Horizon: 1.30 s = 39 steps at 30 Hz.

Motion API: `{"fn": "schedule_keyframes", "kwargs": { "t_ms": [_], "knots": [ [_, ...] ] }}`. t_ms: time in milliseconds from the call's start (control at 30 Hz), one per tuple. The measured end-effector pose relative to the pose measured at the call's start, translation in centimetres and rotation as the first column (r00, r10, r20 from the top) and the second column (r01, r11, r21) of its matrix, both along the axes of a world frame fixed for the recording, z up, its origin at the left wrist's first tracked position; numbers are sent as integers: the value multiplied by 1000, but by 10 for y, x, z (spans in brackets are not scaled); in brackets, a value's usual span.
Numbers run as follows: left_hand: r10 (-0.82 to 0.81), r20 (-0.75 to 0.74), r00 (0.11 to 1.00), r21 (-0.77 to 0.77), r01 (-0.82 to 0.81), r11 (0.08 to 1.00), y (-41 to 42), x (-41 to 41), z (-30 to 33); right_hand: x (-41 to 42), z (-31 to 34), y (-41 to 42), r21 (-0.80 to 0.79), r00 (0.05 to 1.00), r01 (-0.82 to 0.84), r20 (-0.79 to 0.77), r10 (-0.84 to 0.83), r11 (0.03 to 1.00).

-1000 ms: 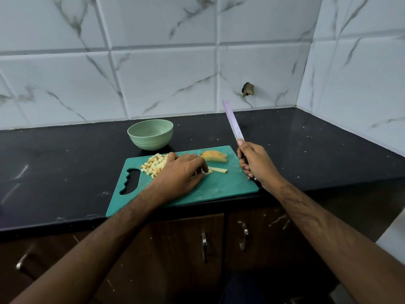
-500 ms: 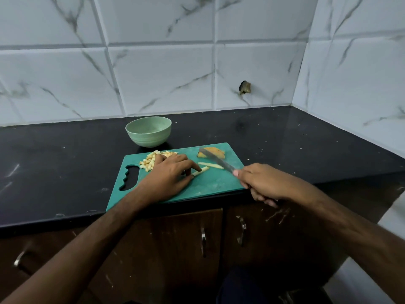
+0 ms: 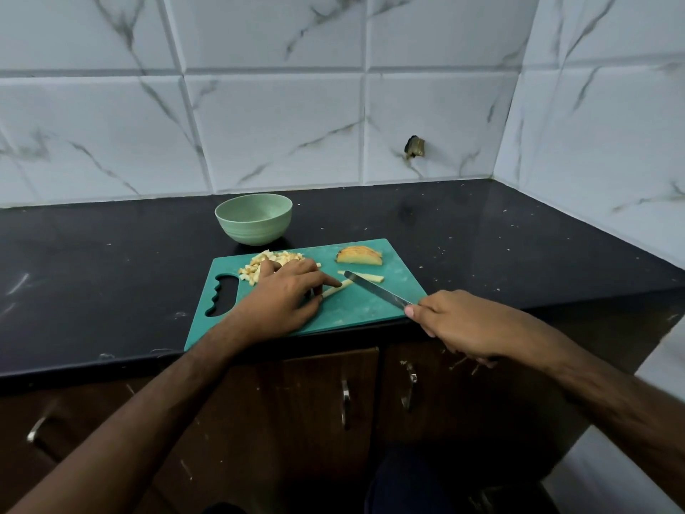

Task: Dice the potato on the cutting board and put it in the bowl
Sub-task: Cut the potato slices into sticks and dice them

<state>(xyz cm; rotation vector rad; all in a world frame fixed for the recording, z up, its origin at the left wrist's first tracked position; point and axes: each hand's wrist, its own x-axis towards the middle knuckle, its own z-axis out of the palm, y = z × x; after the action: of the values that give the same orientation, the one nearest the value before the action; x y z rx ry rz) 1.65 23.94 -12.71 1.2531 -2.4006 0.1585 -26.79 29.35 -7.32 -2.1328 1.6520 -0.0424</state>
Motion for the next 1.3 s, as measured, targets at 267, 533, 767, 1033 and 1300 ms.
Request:
{"fn": "schedule_keyframes", "kwargs": {
  "t_ms": [267,533,767,1033,1300],
  "knots": [
    [9,-15,1000,50,-8,999,0,0,-1,12,-11,0,-34,999,21,-40,-23,999],
    [11,-10,1000,56,-11,998,1,0,2,12,-4,-2,-120,999,4,-40,-9,993],
    [12,-19,1000,49,-11,999,0,0,1,12,-3,7,-1,998,11,-61,-11,1000],
    [11,-26,1000,62,-9,998,2,0,2,0,27,12,103,997,21,-74,-13,995],
    [0,-22,1000,55,1,998,2,0,3,13,15,5,39,1000,-21,-11,21,999]
  ]
}}
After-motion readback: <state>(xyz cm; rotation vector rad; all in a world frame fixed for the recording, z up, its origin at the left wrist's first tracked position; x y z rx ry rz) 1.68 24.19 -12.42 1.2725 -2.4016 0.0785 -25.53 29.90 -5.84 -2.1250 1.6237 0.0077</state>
